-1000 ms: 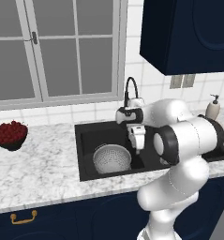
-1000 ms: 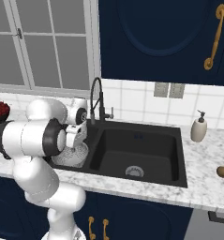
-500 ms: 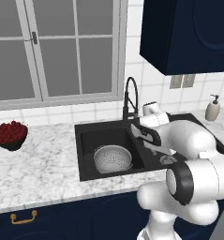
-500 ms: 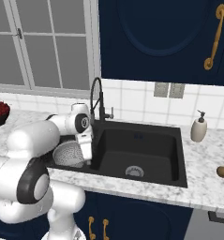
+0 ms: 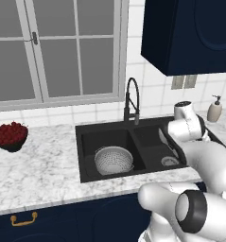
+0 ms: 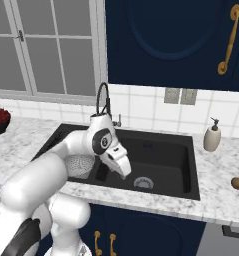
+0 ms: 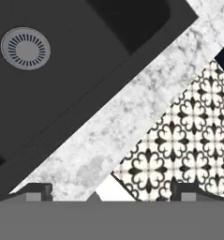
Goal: Put the colander in the sink, put the kiwi in the colander, and turn on the sink faucet and pour water over the colander.
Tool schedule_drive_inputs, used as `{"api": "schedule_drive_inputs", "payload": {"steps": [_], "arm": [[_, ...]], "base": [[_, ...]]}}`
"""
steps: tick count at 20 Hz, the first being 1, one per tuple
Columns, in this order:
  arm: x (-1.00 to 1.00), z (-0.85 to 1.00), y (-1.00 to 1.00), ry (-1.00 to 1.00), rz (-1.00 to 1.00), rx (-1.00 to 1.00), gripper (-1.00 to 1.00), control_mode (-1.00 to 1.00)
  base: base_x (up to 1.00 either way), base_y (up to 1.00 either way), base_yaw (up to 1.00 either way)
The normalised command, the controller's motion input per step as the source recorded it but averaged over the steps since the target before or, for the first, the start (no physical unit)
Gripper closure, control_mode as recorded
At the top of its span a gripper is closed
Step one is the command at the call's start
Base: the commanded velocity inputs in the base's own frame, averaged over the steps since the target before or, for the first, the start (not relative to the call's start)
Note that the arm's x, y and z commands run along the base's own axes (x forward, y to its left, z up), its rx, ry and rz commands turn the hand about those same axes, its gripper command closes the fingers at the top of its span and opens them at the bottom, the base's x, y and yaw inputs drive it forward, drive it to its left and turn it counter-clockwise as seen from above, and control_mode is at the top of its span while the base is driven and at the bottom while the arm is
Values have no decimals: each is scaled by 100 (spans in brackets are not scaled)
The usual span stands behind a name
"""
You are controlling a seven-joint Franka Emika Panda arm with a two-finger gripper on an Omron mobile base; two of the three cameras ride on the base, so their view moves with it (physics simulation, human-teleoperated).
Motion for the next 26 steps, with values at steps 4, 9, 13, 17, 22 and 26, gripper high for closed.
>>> {"api": "schedule_drive_inputs", "payload": {"steps": [4, 9, 13, 17, 22, 26], "arm": [[29, 23, -100, 0, 32, 14, -100, -100], [21, 15, -100, 0, 28, 15, -100, -100], [0, 6, -100, 1, 18, 17, -100, -100], [4, 0, -81, 0, 13, 15, -100, -100], [5, 0, -55, 0, 9, 9, -100, -100], [2, 1, -44, 0, 7, 6, -100, -100]], "base": [[0, 0, 0], [0, 0, 0], [0, 0, 0], [0, 0, 0], [0, 0, 0], [0, 0, 0]]}}
